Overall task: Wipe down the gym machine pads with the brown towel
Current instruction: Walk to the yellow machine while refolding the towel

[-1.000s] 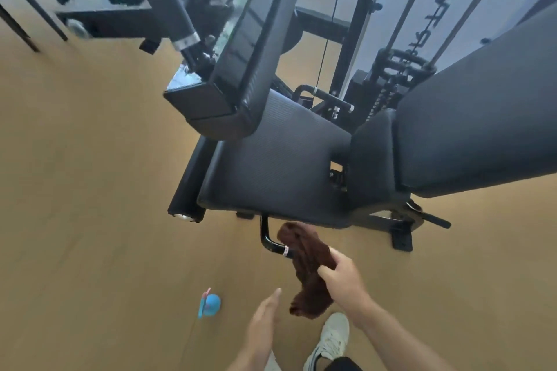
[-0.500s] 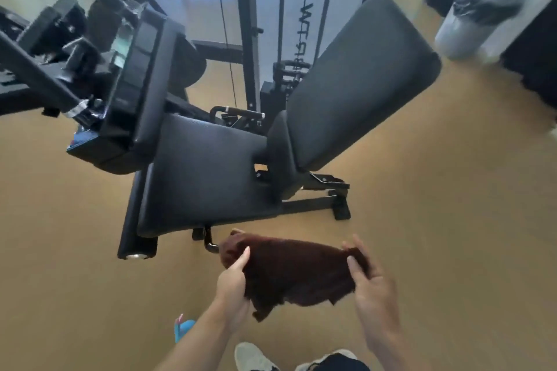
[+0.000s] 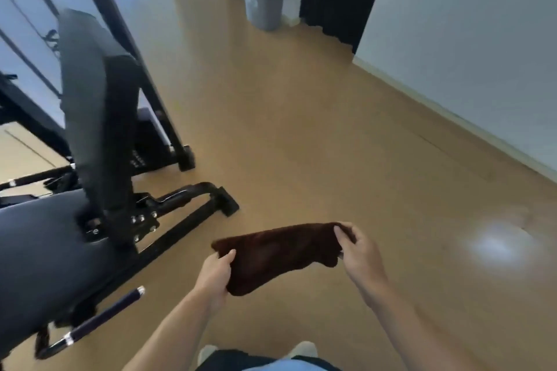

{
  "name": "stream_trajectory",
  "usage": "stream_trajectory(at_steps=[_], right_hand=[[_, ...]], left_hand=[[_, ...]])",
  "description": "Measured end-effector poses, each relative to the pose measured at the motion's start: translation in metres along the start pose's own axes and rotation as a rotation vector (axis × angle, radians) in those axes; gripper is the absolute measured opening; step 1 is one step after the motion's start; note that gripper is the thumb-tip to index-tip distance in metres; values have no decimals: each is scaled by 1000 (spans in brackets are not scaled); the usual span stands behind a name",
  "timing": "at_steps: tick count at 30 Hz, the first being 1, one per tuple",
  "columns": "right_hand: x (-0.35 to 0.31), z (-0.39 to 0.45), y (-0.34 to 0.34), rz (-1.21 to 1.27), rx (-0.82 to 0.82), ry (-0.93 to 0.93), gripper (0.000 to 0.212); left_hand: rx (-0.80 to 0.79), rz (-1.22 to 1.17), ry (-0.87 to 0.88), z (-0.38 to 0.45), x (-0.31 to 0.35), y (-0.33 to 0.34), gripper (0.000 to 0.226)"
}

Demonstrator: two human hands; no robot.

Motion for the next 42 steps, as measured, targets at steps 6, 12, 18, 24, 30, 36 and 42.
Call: stream_trajectory(at_steps=[6,12,18,24,30,36,42], right_hand=[[42,14,-140,-39,287,83,12],[84,21,-218,-122,278,219,38],[58,85,-290,-226,83,75,70],[80,92,-365,-213,104,219,69],[121,56,-432,-237,334,322,32],[177,2,-536,-57,507,355,21],[222,-61,-654,15,699,424,12]], left_hand=[[-222,515,111,-23,28,169,27],[-637,1204,453,-82,56,362,24],[-1025,1806,610,-103,36,515,30],[-1238,2214,730,-119,29,621,24],[-1397,2386,700,-170,-28,707,29],[-1501,2423,793,-215,-125,806,41],[-1459,2166,797,-274,-220,899,37]])
Point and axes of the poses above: each hand's wrist, its own z-axis towards the middle knuckle, its own y-axis out of the palm, x = y × z, the point moved 7 cm from there along z, towards the middle knuckle, and after that the axes turned 9 degrees about -y, right-handed, at the moved point
